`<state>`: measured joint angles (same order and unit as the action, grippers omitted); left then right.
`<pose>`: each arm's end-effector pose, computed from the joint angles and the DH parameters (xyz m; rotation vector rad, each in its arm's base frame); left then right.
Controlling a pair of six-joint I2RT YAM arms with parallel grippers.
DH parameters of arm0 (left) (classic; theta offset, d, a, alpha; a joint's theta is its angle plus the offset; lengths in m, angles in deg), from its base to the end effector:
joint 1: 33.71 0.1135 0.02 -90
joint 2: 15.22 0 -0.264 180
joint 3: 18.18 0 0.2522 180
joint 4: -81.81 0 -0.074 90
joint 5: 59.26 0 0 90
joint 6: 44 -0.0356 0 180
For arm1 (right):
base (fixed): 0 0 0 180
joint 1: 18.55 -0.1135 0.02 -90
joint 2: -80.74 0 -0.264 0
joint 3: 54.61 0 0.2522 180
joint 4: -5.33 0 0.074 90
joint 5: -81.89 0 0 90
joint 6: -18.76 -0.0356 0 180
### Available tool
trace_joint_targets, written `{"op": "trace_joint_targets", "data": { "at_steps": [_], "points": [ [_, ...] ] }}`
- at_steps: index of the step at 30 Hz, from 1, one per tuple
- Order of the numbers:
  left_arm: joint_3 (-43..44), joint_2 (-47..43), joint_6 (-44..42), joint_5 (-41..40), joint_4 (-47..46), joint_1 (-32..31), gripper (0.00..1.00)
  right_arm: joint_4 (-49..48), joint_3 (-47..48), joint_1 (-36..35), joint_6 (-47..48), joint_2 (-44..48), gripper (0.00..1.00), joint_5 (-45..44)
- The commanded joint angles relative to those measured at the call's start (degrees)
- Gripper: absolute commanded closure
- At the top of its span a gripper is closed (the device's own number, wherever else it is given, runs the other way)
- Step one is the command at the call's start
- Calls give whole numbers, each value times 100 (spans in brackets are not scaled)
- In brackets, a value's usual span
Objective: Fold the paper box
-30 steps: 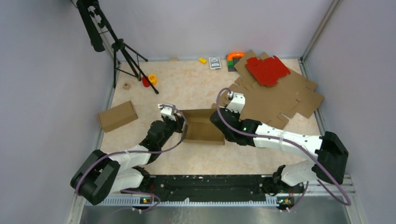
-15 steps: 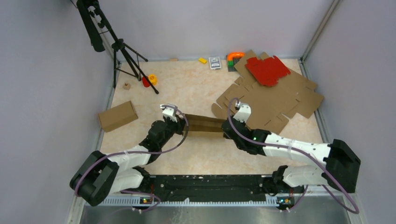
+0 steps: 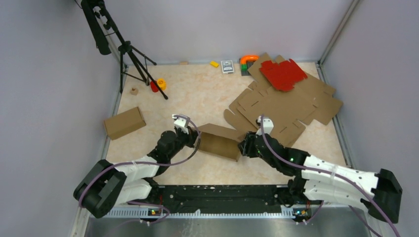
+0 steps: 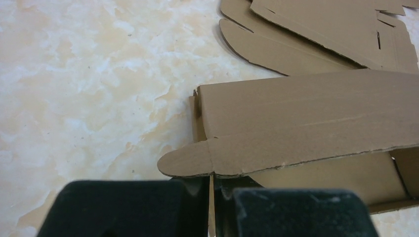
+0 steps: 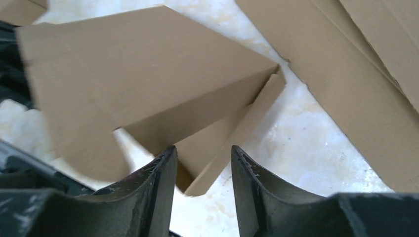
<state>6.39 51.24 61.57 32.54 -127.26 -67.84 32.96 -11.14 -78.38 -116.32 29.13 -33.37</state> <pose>0.1725 -0.1183 0.1628 0.3197 1.8137 -0.6438 0.1096 0.1582 0.2226 -0.0316 2.1857 0.5852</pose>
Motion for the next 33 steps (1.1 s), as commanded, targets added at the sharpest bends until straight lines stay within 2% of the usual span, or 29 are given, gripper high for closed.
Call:
{"op": "trace_joint_targets", "data": {
  "at_steps": [1, 6, 10, 15, 17, 21, 25, 29, 33],
  "points": [
    [-61, -98, -102, 129, -102, -42, 100, -49, -113, -25, 395, 723, 55, 445],
    [-37, -93, -166, 142, -109, -78, 100, 4, -252, -24, 475, 1508, 53, 437],
    [15, -72, -210, 145, -67, -113, 100, 22, -303, -13, 404, 1877, 42, 225],
    [29, -35, -255, 110, -76, -168, 100, 50, -274, 172, 125, 2037, 39, -144],
    [27, -36, -272, 92, -65, -189, 100, 219, -63, 636, 36, 1774, 39, -93],
    [76, -53, -320, 100, 45, -225, 100, -231, 280, 1557, 171, 1013, 35, 1237],
    [114, -161, -337, 130, 244, -252, 99, -509, 676, 1784, 513, -48, 35, 2257],
    [121, -339, -203, 101, 512, -261, 95, -939, 725, 1780, 710, -972, 40, 3210],
    [173, -495, 33, 206, 939, -261, 88, -723, 1012, 1782, 940, -1798, 57, 3611]
  ]
}}
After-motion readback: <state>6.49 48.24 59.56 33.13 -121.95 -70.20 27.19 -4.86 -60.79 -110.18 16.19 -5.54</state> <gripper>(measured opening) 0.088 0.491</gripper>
